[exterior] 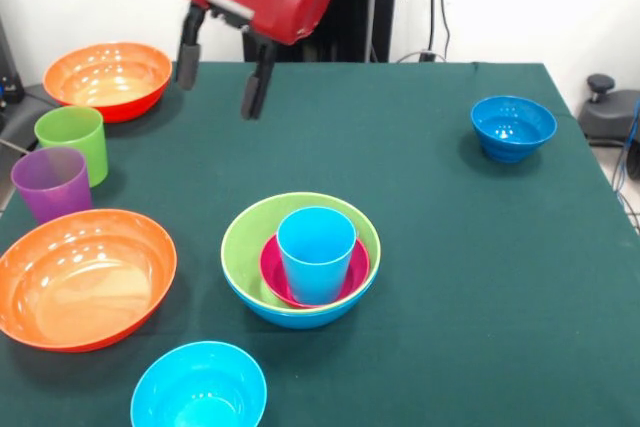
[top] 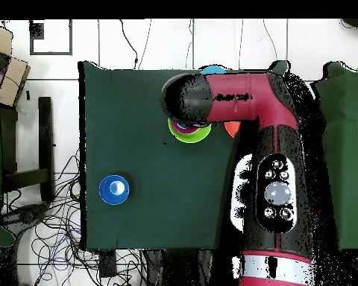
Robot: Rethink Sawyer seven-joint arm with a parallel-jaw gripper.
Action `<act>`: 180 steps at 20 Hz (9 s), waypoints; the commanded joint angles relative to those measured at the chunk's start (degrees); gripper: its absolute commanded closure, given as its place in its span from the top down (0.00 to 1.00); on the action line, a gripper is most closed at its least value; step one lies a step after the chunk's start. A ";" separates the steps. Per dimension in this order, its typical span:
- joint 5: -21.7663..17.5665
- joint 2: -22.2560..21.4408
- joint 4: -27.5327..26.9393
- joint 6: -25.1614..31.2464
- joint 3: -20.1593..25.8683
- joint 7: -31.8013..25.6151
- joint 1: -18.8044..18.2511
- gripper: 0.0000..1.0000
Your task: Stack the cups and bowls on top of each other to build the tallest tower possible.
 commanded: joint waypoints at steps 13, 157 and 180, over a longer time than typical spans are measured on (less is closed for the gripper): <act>3.02 -0.59 13.97 -3.87 -4.45 10.74 11.25 1.00; 28.47 -4.49 32.44 -17.16 -15.27 4.81 27.58 1.00; 29.42 4.10 30.35 -23.14 -18.20 12.26 36.38 1.00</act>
